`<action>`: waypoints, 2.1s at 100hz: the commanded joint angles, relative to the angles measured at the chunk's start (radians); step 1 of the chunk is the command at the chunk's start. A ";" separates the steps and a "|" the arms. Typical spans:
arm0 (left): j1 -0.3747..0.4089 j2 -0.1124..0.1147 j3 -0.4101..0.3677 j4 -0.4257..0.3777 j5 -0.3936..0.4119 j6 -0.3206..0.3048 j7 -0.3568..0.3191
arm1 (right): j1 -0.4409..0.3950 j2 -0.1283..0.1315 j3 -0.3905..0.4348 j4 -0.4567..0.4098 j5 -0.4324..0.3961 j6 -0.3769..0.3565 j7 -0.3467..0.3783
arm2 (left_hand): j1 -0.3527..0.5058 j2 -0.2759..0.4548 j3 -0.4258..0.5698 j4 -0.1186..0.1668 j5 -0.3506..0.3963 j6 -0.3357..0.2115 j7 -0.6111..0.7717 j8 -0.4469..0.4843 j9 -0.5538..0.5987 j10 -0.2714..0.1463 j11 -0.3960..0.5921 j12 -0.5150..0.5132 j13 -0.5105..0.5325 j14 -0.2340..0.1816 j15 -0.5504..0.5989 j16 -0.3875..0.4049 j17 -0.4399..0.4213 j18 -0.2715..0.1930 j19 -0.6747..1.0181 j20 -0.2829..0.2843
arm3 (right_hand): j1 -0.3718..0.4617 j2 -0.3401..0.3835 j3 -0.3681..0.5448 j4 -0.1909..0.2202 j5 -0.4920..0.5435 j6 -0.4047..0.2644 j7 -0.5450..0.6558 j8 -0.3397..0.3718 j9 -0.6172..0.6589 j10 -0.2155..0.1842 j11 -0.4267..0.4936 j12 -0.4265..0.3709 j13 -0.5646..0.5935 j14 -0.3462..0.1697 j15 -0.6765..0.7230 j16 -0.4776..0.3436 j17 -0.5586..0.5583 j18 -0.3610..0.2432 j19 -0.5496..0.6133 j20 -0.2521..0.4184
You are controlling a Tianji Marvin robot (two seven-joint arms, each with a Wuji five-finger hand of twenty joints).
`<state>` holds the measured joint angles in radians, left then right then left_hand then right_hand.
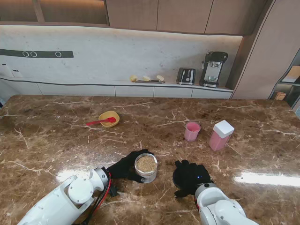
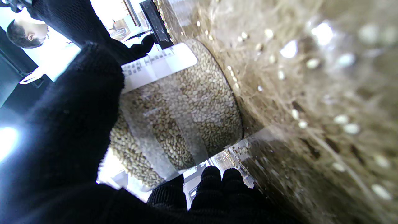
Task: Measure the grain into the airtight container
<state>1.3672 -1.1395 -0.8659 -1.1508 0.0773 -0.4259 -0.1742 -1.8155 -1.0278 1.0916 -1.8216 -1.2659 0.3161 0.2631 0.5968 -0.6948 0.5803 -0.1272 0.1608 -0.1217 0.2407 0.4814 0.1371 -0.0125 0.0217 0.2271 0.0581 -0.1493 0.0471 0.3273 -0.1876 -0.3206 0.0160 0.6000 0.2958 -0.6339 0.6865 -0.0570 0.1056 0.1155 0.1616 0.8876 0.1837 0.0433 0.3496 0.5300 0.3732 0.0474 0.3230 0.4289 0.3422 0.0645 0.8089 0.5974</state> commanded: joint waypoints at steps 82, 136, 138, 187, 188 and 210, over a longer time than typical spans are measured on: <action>0.029 0.004 0.012 0.042 0.023 0.023 -0.007 | 0.030 0.007 -0.042 0.091 0.032 -0.009 -0.009 | 0.013 0.044 -0.012 0.021 -0.004 -0.048 0.105 -0.009 -0.023 0.002 -0.018 0.015 -0.025 0.228 -0.006 0.027 0.105 0.414 0.156 0.062 | 0.176 -0.266 0.439 -0.107 0.227 -0.105 0.228 0.124 0.269 -0.086 0.275 0.178 0.331 -0.111 0.351 0.198 0.289 -0.082 0.222 -0.070; 0.031 0.003 0.007 0.043 0.023 0.023 -0.002 | 0.053 0.008 -0.069 0.137 0.063 -0.036 -0.057 | 0.012 0.063 -0.037 0.027 -0.004 -0.046 0.104 -0.015 -0.023 0.000 -0.020 0.013 -0.025 0.228 -0.006 0.029 0.101 0.421 0.164 0.081 | 0.200 -0.280 0.470 -0.095 0.362 -0.139 0.237 0.049 0.399 -0.088 0.218 0.156 0.392 -0.104 0.330 0.190 0.325 -0.077 0.250 -0.092; 0.031 0.003 0.006 0.043 0.023 0.023 -0.002 | 0.053 0.008 -0.069 0.138 0.065 -0.038 -0.059 | 0.013 0.063 -0.037 0.027 -0.004 -0.046 0.104 -0.015 -0.023 0.001 -0.020 0.013 -0.025 0.228 -0.006 0.029 0.101 0.421 0.164 0.081 | 0.203 -0.280 0.475 -0.093 0.369 -0.142 0.242 0.050 0.406 -0.090 0.221 0.157 0.395 -0.103 0.331 0.190 0.327 -0.076 0.250 -0.092; 0.030 0.003 0.004 0.041 0.026 0.024 -0.001 | 0.060 0.006 -0.062 0.173 0.093 -0.101 -0.119 | 0.015 0.069 -0.047 0.031 0.009 -0.039 0.106 -0.015 -0.022 0.000 -0.017 0.013 -0.025 0.227 -0.007 0.029 0.102 0.423 0.159 0.083 | 0.263 -0.278 0.536 -0.077 0.520 -0.211 0.357 0.061 0.577 -0.133 0.240 0.178 0.477 -0.113 0.371 0.216 0.370 -0.064 0.302 -0.082; 0.030 0.003 0.004 0.041 0.027 0.024 -0.001 | 0.060 0.006 -0.062 0.173 0.094 -0.101 -0.121 | 0.015 0.069 -0.047 0.031 0.010 -0.039 0.106 -0.015 -0.022 0.001 -0.017 0.013 -0.025 0.227 -0.007 0.029 0.102 0.423 0.159 0.083 | 0.264 -0.279 0.537 -0.077 0.522 -0.212 0.359 0.060 0.580 -0.134 0.240 0.179 0.480 -0.113 0.373 0.216 0.372 -0.064 0.304 -0.082; 0.032 0.003 0.002 0.039 0.028 0.028 -0.001 | 0.055 -0.001 -0.045 0.171 0.106 -0.123 -0.184 | 0.022 0.082 -0.042 0.034 0.038 -0.052 0.145 0.007 -0.022 0.000 -0.014 0.020 -0.025 0.226 -0.005 0.030 0.102 0.423 0.157 0.082 | 0.276 -0.267 0.548 -0.076 0.562 -0.213 0.386 0.055 0.640 -0.141 0.243 0.189 0.529 -0.116 0.389 0.229 0.408 -0.067 0.336 -0.080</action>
<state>1.3728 -1.1427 -0.8720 -1.1528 0.0966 -0.4252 -0.1653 -1.7221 -1.0261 1.0559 -1.6954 -1.1712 0.2014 0.0479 0.5968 -0.6552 0.5659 -0.1272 0.1670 -0.1225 0.2408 0.4777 0.1371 -0.0123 0.0215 0.2367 0.0580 -0.1493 0.0471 0.3484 -0.1883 -0.3234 0.0157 0.6009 0.4208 -1.0387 1.0383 -0.2195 0.5565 -0.0054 0.3744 0.9011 0.6596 0.0681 0.4998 0.6996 0.7691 0.1066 0.6449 0.6390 0.7445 0.0273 1.1045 0.5247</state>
